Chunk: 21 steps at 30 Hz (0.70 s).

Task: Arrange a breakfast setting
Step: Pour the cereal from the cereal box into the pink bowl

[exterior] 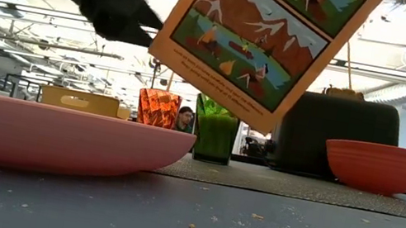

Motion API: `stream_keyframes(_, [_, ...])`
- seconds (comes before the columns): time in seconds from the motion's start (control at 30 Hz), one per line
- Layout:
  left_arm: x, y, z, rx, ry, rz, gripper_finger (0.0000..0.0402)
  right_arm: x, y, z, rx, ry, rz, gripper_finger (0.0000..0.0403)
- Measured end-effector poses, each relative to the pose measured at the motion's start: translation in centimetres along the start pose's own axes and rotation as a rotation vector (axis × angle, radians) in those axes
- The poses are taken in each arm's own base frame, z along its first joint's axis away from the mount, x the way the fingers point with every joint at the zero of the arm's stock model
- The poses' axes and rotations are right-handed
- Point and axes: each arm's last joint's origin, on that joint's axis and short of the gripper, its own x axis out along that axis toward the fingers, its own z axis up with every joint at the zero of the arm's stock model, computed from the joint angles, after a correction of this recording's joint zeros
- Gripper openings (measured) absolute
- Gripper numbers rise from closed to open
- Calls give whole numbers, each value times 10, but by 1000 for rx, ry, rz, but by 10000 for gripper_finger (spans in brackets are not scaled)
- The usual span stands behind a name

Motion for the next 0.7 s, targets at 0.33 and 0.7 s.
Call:
stream_keyframes(0.33, [2,5,1,14,-30,16,390,0,-4,6,69,-44,-30,0])
stream_keyframes(0.7, [2,6,-6,53,44,27,390,0,-6,8,92,-63,-42,0])
